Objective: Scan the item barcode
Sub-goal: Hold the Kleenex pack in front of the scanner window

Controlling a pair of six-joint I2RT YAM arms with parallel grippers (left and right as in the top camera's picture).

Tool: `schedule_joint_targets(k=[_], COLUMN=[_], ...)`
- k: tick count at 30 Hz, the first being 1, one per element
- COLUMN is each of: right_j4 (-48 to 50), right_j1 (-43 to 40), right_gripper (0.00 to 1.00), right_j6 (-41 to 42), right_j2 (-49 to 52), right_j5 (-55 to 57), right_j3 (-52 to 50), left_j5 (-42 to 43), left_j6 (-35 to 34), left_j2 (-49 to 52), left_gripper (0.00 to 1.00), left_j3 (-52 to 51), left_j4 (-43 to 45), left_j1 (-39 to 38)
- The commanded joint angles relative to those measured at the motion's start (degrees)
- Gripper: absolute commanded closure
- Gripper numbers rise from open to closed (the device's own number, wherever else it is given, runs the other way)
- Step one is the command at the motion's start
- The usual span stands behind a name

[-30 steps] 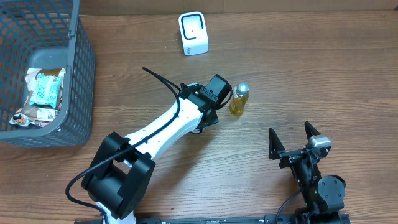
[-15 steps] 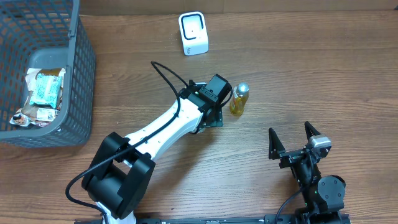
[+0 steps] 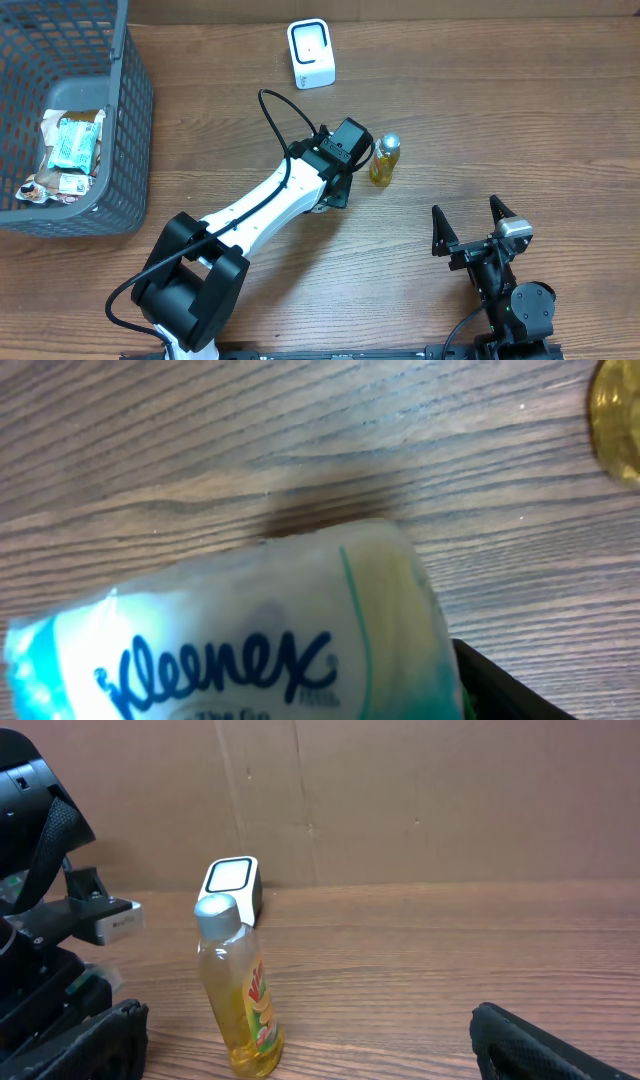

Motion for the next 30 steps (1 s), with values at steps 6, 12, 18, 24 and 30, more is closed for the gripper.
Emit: schedule_joint_targets(k=[6,12,18,24,30], right_j4=[0.13,0.15,0.15,0.15,0.15], right_j1=[-0.24,-0.24,-0.24,-0.24,-0.24], right_gripper=[0.0,0.0,0.0,0.0,0.0], right_j6=[-0.07,-0.07,-0.07,-0.07,-0.07], right_j2=[-0.48,-0.48,-0.48,-0.48,-0.48], right_j5=[0.24,0.24,0.26,0.24,0.24], right_j3=[-0.61,-0.61,-0.61,-0.61,-0.61], left_j5=[-0.63,4.79,9.73,9.73,9.27], left_j6=[3.26,2.95,-3.58,-17.22,-18.49], left_j2=[0.39,0.39,0.39,0.39,0.39], left_gripper=[0.43,0.5,0.66,0.57,0.48], left_j3=[1.33,1.33,1.33,1.33,1.33], left_j4=[0.87,1.07,0.28,-1.38,-1.77], left_j1=[0.11,0.09,0.09,0.09,-0.07])
